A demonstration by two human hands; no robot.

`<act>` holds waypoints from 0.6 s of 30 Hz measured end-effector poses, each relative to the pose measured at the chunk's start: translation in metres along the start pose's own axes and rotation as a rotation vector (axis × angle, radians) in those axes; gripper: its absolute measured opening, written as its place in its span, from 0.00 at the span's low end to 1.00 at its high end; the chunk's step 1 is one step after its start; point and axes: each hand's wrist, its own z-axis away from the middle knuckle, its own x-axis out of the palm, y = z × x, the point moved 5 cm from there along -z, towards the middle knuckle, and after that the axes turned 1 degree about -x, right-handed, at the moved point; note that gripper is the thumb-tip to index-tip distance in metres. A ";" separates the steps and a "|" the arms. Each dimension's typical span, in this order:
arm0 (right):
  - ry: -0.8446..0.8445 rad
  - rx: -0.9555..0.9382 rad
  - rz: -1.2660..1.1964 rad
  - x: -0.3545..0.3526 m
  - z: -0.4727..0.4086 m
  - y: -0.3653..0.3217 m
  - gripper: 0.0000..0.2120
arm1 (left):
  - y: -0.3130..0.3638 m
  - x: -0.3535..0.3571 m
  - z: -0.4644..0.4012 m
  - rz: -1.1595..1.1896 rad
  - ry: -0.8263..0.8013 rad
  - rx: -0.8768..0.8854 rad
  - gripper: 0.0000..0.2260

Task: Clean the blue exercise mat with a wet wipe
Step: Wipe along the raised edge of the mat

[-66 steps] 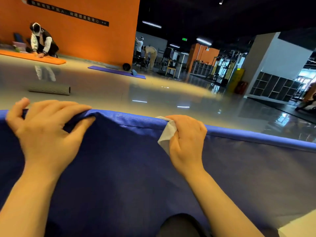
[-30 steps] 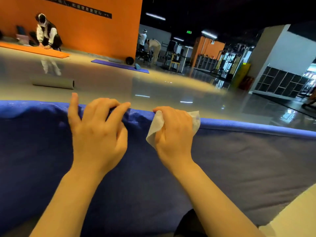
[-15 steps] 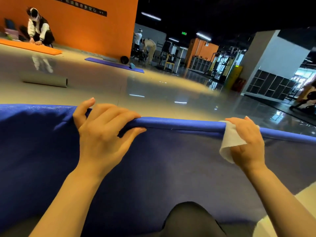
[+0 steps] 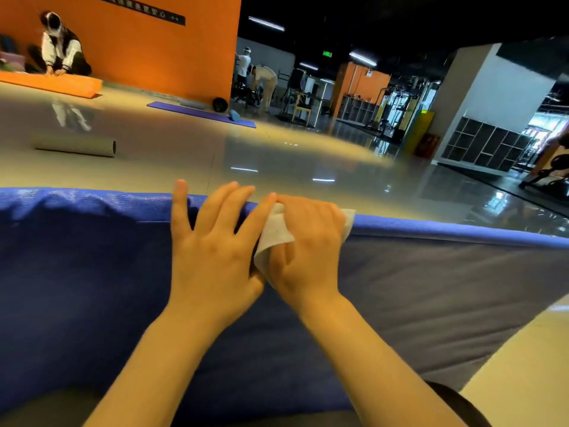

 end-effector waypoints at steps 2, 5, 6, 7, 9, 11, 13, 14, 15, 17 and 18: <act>-0.031 -0.101 -0.092 -0.001 0.008 0.013 0.11 | 0.003 0.002 -0.002 0.028 0.019 -0.014 0.21; -0.135 -0.159 0.059 -0.012 0.019 0.064 0.16 | 0.001 -0.001 0.001 0.126 0.113 -0.054 0.15; -0.161 -0.147 0.115 -0.018 0.023 0.084 0.15 | 0.002 -0.002 0.002 0.149 0.133 -0.065 0.14; -0.168 -0.126 0.170 -0.027 0.028 0.103 0.16 | 0.004 -0.002 0.003 0.162 0.145 -0.067 0.13; -0.136 -0.107 0.282 -0.052 0.038 0.143 0.17 | 0.007 -0.003 0.004 0.171 0.158 -0.055 0.13; -0.104 -0.084 0.394 -0.079 0.044 0.175 0.14 | 0.004 -0.006 0.003 0.178 0.166 -0.048 0.14; -0.151 -0.061 0.464 -0.093 0.043 0.193 0.12 | 0.003 -0.009 0.001 0.176 0.174 -0.049 0.14; -0.169 -0.064 0.472 -0.095 0.042 0.196 0.13 | 0.003 -0.010 0.001 0.170 0.176 -0.050 0.14; -0.177 -0.057 0.464 -0.094 0.041 0.196 0.16 | 0.003 -0.011 0.001 0.162 0.176 -0.047 0.13; -0.165 0.055 0.317 -0.088 0.037 0.189 0.17 | 0.004 -0.012 0.001 0.146 0.176 -0.041 0.13; -0.145 0.106 0.212 -0.085 0.036 0.180 0.17 | 0.005 -0.012 0.001 0.142 0.176 -0.045 0.13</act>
